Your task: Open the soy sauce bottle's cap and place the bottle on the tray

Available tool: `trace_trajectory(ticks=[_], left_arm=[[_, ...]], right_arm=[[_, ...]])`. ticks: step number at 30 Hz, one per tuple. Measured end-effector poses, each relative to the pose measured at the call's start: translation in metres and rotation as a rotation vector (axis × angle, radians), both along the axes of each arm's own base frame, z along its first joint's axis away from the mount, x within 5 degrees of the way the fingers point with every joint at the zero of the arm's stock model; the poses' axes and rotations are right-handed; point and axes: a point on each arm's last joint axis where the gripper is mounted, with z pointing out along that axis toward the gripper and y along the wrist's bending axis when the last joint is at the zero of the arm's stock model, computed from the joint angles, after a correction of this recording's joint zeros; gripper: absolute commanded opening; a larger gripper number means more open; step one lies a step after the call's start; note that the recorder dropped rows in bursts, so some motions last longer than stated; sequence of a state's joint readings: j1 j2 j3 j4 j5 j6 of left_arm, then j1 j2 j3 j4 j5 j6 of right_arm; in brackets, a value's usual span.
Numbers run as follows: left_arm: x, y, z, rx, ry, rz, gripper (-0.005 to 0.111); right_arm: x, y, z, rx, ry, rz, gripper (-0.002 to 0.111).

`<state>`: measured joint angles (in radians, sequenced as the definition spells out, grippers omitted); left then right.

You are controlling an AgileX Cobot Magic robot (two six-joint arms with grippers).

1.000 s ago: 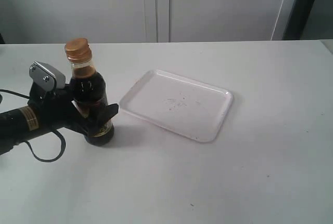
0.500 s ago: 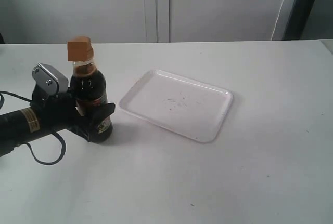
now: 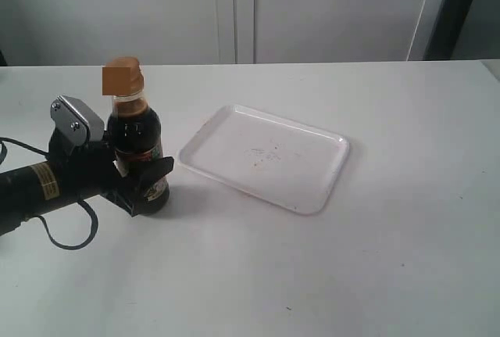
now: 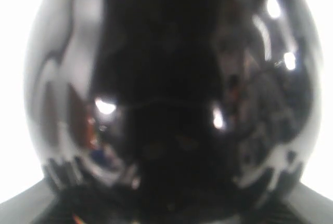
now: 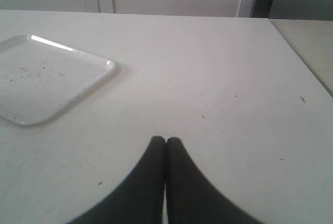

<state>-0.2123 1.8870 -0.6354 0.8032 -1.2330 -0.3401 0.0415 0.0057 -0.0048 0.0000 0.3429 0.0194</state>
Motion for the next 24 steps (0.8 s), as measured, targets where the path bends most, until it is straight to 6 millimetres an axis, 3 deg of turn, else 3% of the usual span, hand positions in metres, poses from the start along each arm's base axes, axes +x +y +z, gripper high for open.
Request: trace_trajectory(ticks=[11, 20, 24], left_arm=[[0.000, 0.000, 0.000, 0.001, 0.000, -0.002, 0.000], [0.000, 0.000, 0.000, 0.002, -0.002, -0.002, 0.000], [0.000, 0.000, 0.000, 0.001, -0.002, -0.002, 0.000]], right_arm=[[0.001, -0.002, 0.004, -0.063, -0.051, -0.004, 0.000], [0.003, 0.000, 0.026, -0.048, -0.295, 0.003, 0.000], [0.002, 0.000, 0.035, 0.178, -0.375, -0.011, 0.000]])
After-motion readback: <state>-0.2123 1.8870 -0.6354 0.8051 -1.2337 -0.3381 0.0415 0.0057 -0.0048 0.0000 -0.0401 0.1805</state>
